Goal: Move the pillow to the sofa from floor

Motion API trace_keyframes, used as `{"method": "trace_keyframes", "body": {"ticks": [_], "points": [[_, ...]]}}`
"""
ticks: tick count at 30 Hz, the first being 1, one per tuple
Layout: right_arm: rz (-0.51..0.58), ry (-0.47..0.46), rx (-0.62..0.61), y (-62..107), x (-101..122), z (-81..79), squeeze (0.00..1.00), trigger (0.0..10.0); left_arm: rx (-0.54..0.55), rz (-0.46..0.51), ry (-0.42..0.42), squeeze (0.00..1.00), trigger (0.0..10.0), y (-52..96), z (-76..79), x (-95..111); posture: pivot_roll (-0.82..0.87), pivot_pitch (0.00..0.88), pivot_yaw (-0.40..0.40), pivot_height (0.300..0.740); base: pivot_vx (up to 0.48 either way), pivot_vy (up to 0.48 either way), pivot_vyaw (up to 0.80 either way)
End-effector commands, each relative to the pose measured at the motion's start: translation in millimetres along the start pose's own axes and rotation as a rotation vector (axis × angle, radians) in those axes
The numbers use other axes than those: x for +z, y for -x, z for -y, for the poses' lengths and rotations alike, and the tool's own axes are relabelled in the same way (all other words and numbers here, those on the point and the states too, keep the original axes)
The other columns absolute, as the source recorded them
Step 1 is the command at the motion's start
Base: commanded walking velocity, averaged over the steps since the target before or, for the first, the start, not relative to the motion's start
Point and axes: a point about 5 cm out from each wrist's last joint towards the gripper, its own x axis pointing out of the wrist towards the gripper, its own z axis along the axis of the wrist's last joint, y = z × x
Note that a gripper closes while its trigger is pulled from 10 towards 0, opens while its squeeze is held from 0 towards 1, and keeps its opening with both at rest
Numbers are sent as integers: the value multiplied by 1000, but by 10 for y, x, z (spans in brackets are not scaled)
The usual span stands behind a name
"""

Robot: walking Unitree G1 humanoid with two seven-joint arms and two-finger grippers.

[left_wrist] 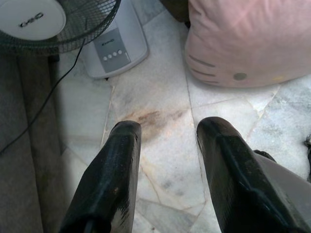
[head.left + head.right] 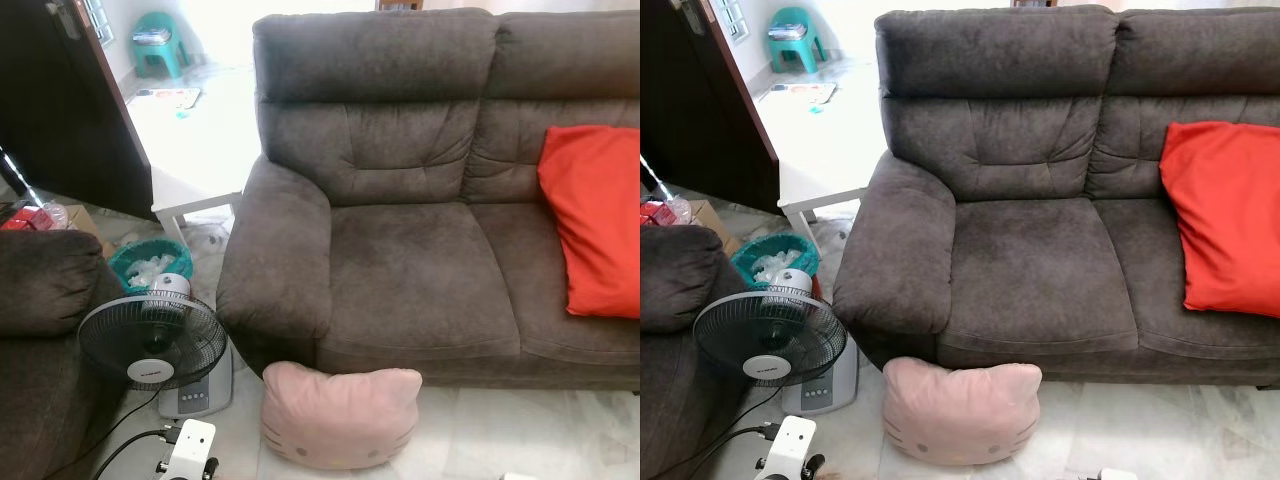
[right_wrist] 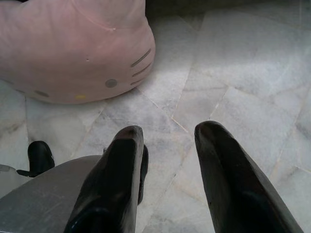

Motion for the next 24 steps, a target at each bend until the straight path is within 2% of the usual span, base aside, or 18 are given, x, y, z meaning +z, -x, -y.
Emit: {"method": "trace_keyframes", "body": {"ticks": [1, 6, 18, 22, 24], "points": [[-4, -9, 3, -4, 1, -6, 0, 10000, 5, -11, -8, 0, 10000, 1, -22, -13, -17, 0, 16, 740, 0, 0, 0], [-5, -10, 6, -5, 1, -8, 0, 10000, 4, -10, -9, 0, 10000, 1, -23, -12, -17, 0, 17, 740, 0, 0, 0], [-6, 20, 19, -5, 7, -8, 0, 10000, 4, -9, -14, 0, 10000, 2, -21, -14, -18, 0, 15, 740, 262, 0, 0], [-6, 21, 24, -6, 10, -10, 0, 10000, 4, -9, -14, 0, 10000, 1, -21, -12, -19, 0, 15, 740, 297, 0, 616], [-7, 8, 20, -6, 6, -10, 0, 10000, 4, -9, -15, 0, 10000, 1, -21, -11, -18, 0, 15, 740, 296, 0, 0]]}}
